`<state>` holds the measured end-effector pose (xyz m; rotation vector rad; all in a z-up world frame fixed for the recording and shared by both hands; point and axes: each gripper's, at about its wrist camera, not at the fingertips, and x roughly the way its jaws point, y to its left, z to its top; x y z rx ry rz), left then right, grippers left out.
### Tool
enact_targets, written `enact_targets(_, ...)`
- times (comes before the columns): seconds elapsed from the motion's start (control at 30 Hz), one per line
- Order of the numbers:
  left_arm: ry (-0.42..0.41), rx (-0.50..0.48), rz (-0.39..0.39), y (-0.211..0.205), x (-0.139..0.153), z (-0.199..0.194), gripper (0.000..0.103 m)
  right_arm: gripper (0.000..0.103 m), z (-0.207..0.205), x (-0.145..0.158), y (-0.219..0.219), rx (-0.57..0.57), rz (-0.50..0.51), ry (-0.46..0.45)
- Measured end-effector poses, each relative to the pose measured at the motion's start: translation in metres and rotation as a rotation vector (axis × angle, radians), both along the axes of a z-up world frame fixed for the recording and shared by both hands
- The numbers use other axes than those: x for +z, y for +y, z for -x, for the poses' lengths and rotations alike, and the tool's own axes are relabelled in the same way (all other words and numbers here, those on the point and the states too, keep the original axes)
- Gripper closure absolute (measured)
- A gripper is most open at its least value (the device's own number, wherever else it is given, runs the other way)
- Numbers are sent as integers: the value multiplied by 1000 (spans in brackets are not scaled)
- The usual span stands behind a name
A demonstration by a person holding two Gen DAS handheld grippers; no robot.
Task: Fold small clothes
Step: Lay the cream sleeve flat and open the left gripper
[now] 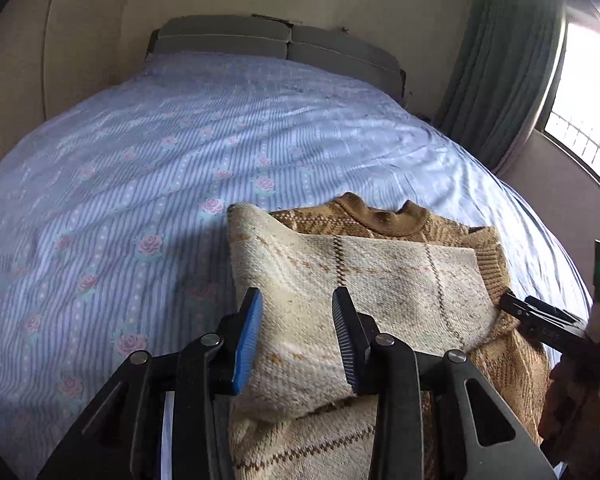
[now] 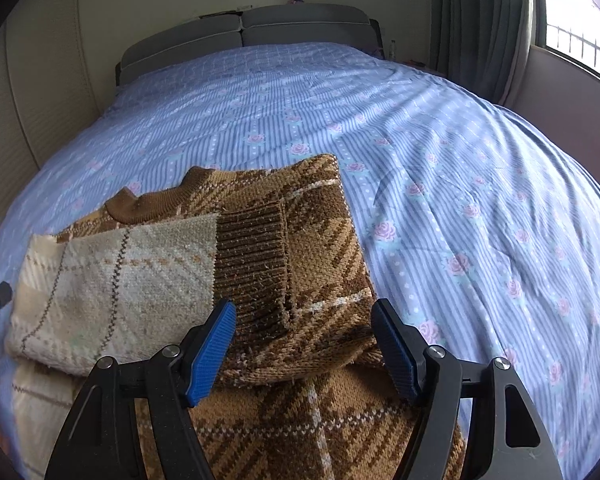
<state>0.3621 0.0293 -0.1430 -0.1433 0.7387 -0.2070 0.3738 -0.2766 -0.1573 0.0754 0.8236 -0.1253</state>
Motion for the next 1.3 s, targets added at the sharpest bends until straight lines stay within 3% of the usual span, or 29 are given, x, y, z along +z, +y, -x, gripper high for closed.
enact_targets(0.2,30,-36,-66,-6,-17,27,63,33,2,-1,-6,3,6,11)
enact_targets(0.33,37,-20,-125,-4,-28,38,55,33,2,0,-8,2,-3,11)
enact_targets(0.73,105,19,-123,9,-47,17,53,33,4,-2,-6,6,-7,10)
enact_targets(0.97,90,92,-89,34,-48,24,54,33,0,-2,-5,15,-2,13)
enact_targets(1.17,66,47,-64,23,-42,34,60,33,1,1,-5,13,-11,-3)
enact_targets(1.3,58,1,-94,11,-38,43,60,34,6,7,-4,42,-36,-31)
